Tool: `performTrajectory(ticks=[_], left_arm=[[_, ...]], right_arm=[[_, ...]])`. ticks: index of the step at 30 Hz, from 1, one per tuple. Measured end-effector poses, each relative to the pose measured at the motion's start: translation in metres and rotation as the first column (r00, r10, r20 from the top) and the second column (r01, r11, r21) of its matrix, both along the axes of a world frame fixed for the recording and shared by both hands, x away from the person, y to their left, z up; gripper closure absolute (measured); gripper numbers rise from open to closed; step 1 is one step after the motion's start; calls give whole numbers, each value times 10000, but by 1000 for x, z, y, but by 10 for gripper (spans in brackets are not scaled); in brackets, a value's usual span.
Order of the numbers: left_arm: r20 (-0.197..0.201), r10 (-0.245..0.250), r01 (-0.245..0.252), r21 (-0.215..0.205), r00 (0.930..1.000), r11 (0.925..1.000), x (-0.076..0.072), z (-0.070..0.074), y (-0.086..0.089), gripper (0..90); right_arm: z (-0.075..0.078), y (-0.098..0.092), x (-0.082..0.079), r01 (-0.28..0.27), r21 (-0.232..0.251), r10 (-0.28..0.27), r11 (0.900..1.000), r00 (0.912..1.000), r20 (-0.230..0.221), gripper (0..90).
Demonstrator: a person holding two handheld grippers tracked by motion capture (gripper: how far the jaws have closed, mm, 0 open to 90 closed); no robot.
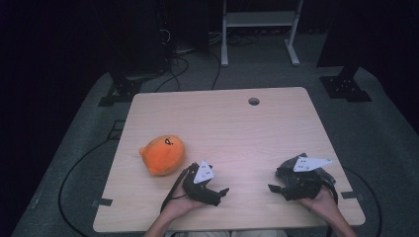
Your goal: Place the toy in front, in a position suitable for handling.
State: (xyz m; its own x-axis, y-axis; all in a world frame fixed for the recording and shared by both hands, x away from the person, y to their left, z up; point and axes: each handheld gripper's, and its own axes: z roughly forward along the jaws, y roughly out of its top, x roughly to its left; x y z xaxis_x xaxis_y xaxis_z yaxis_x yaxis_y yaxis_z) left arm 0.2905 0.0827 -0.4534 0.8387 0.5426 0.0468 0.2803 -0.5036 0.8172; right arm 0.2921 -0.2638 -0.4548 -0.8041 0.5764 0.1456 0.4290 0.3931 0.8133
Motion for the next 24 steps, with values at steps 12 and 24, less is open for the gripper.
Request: performTrajectory(ticks=[12,24], left_arm=[[399,-187,188,-10,9990,9998,5,15,-2,68],[1035,537,-481,-559,9932,9973,13,45,23,52]], right_arm=[[1,-5,-3,137,-55,-137,9999,9999,21,223],[2,-1,-5,93,-80,-93,9999,9999,71,222]])
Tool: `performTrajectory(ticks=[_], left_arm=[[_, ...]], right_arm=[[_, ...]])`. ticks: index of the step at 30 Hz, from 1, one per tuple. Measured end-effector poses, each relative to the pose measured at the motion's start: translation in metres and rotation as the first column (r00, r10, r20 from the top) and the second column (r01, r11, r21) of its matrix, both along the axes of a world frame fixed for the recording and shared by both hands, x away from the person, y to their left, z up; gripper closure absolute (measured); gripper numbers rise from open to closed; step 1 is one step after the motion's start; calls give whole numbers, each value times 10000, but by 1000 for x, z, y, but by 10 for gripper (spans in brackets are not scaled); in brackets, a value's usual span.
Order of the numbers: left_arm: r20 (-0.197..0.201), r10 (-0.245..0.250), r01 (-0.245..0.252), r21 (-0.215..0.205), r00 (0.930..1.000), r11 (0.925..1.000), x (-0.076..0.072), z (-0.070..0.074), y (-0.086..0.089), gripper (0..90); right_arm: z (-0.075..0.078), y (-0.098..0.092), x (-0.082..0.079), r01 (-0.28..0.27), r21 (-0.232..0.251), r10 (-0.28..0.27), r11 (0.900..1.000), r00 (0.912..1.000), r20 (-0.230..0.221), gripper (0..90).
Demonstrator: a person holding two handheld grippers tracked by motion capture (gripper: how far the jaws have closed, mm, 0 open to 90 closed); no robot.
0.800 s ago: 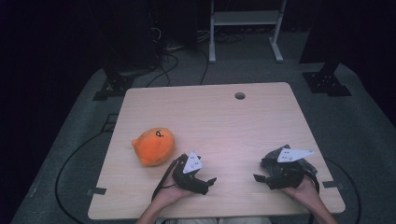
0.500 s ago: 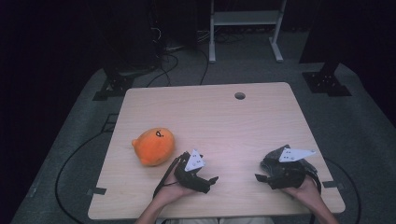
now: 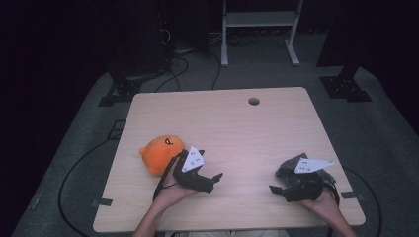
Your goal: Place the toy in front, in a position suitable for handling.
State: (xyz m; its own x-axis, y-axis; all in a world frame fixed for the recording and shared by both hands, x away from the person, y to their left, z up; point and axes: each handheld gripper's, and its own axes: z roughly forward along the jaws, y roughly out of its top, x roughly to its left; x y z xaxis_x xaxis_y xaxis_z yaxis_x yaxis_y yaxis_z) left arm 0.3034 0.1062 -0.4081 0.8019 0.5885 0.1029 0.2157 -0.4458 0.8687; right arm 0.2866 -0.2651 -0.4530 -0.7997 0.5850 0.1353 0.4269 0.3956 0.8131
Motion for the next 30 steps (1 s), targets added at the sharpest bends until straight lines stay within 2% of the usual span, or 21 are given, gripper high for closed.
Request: performTrajectory(ticks=[6,10,16,20,24,28,30], left_arm=[[211,513,-506,-319,9985,9982,5,10,19,48],[534,751,-740,-220,9957,9970,7,17,31,48],[653,1191,-1171,-330,9907,9926,10,20,50,44],[753,1574,-1543,-454,9847,9870,12,23,65,44],[698,1907,-1852,-791,9792,9795,14,26,81,44],[720,2146,-2089,-794,9740,9747,16,27,90,44],[699,2360,-2307,-764,9692,9700,17,27,98,44]], right_arm=[[0,1,0,-62,17,62,10000,10000,1,222],[1,1,0,-87,113,87,9999,9999,-65,223],[1,2,0,-67,127,68,9999,9999,-74,222],[1,2,0,-100,85,101,9999,9999,-80,219],[0,4,0,-174,70,175,9998,9998,-133,219],[0,4,0,-288,16,289,9996,9994,-189,219],[0,4,0,-295,57,296,9995,9994,-201,219]])
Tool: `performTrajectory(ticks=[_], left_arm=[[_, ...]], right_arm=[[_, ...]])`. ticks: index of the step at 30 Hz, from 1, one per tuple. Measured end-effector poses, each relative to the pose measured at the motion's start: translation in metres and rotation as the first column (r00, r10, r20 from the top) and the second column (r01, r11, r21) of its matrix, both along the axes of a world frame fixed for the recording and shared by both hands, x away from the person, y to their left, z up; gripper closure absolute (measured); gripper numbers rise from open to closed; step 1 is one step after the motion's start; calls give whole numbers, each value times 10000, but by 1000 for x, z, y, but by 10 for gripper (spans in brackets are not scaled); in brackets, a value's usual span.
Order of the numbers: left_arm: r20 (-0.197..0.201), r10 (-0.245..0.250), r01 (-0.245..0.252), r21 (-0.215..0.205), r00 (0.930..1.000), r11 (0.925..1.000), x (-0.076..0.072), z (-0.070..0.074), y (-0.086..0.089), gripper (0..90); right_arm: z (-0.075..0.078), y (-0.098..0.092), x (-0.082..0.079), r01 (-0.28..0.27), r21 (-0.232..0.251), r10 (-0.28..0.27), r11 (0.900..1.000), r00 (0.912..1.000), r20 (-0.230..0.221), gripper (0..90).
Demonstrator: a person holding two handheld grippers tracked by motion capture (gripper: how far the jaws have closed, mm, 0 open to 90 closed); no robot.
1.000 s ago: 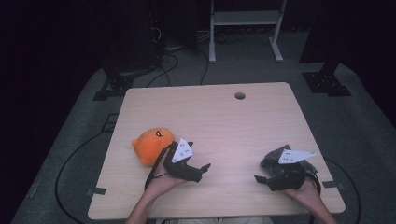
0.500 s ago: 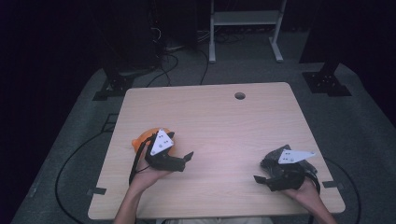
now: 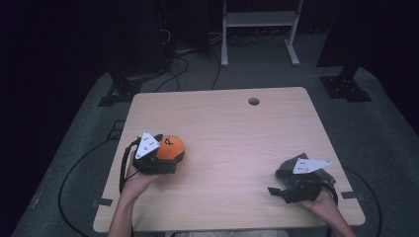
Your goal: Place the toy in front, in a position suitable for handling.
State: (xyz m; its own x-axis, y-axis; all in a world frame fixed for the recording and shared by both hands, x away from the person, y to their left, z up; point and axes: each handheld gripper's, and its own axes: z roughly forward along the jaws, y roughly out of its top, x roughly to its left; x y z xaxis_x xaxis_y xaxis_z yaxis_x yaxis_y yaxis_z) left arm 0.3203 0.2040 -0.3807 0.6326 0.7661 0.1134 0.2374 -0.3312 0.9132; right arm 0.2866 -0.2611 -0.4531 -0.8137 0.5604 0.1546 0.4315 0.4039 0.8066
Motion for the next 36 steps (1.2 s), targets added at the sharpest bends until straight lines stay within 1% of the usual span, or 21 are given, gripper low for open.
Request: performTrajectory(ticks=[3,5,6,9,11,13,15,18,19,20,21,22,24,27,29,30,31,32,34,35,36], left_arm=[[-46,287,-287,-14,9996,9996,3,-2,9,44],[-171,509,-509,35,9986,9987,5,-4,15,45],[-229,611,-611,-17,9979,9981,6,-6,17,46],[-208,803,-803,28,9966,9968,8,-10,22,58],[-346,979,-975,119,9946,9952,10,-13,24,60],[-415,1021,-1014,187,9939,9947,11,-15,26,61],[-551,1128,-1117,234,9921,9935,14,-20,29,62],[-840,1236,-1210,354,9888,9920,18,-24,33,79],[-849,1259,-1233,349,9884,9918,18,-26,34,82],[-872,1257,-1228,371,9882,9917,19,-28,34,106],[-860,1325,-1290,453,9874,9906,20,-31,35,115],[-950,1416,-1369,545,9854,9891,21,-33,35,116],[-1202,1382,-1319,591,9831,9895,24,-38,36,121],[-1319,1439,-1403,362,9808,9894,25,-42,37,136],[-1545,1607,-1565,389,9748,9869,27,-44,37,138],[-1630,1800,-1770,330,9701,9837,27,-47,36,138],[-1668,1870,-1833,377,9681,9823,28,-49,36,138],[-1612,1941,-1891,457,9676,9809,28,-51,36,138],[-1651,2024,-1990,372,9653,9793,28,-52,35,139],[-1634,2001,-1949,471,9661,9797,27,-52,35,142],[-1593,1957,-1904,479,9676,9805,26,-52,34,156]], right_arm=[[0,0,0,2,8,-2,10000,10000,9,219],[0,0,-1,-17,18,17,10000,10000,25,219],[0,0,-1,-20,11,20,10000,10000,25,219],[0,1,-1,-69,-10,69,10000,10000,6,219],[1,1,-1,-96,1,96,10000,9999,55,219],[1,1,-2,-93,15,92,10000,9999,81,219],[1,0,-2,-75,65,74,10000,9999,86,219],[1,0,-2,-97,45,97,9999,9999,104,219],[2,0,-2,-105,46,105,9999,9999,129,219],[2,0,-2,-108,66,107,9999,9998,154,219],[2,0,-2,-99,87,97,9999,9998,155,219],[2,0,-3,-95,94,94,9999,9998,152,219],[2,1,-3,-105,82,104,9999,9998,156,219],[3,1,-3,-150,81,148,9999,9997,189,219],[4,1,-3,-130,124,127,9998,9997,225,219],[4,1,-3,-132,121,129,9998,9997,230,219],[5,2,-3,-140,113,138,9998,9996,242,219],[5,2,-4,-140,128,137,9998,9996,228,219],[7,3,-6,-191,140,187,9997,9993,315,219],[8,4,-7,-204,146,199,9997,9991,367,220],[8,4,-7,-212,154,205,9997,9989,422,220]])
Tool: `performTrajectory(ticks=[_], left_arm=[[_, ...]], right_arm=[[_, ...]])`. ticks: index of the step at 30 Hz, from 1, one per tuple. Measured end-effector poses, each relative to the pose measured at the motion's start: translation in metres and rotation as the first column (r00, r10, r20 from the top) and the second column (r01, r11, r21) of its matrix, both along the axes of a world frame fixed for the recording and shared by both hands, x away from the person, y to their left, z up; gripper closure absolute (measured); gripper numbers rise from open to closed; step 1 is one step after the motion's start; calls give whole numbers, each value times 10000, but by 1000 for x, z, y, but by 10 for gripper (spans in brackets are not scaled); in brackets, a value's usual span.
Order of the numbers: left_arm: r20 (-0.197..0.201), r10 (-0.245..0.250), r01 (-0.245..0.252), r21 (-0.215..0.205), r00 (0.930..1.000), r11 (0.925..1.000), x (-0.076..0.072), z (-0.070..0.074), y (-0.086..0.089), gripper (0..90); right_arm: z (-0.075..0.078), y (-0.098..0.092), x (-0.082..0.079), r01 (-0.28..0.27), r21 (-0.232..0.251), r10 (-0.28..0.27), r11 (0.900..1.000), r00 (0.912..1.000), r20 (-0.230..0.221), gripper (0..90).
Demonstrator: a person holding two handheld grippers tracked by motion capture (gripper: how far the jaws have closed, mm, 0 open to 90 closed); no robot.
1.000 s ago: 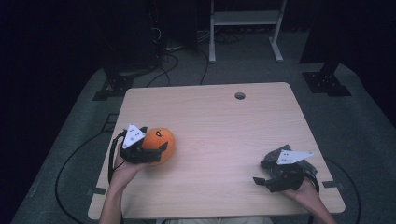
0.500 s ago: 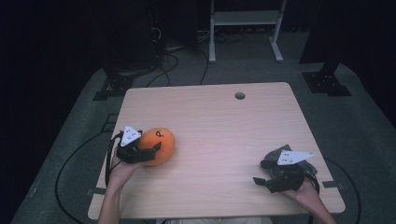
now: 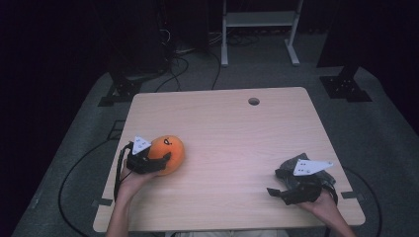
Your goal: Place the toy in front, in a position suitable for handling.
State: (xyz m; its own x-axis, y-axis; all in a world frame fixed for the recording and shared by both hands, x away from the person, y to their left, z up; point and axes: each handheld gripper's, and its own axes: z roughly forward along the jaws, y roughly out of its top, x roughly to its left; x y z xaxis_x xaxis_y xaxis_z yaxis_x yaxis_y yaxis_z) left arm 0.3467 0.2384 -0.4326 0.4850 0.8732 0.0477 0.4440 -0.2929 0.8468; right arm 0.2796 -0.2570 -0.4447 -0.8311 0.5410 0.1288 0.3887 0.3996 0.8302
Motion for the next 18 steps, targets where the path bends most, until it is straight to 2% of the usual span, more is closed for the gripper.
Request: performTrajectory(ticks=[5,13,15,18], left_arm=[[230,-137,131,267,9996,9996,-2,-2,-2,288],[342,2,-9,190,9994,9998,-4,-1,-1,379],[375,2,-10,212,9993,9998,-5,0,-2,393],[426,-109,94,343,9990,9994,-7,1,-3,421]], right_arm=[[2,-2,0,164,-8,-164,9999,9998,81,221],[10,-15,1,746,140,-752,9971,9958,513,231],[14,-22,2,1107,242,-1121,9936,9913,695,231],[21,-36,5,1912,490,-1954,9803,9753,1032,231]])
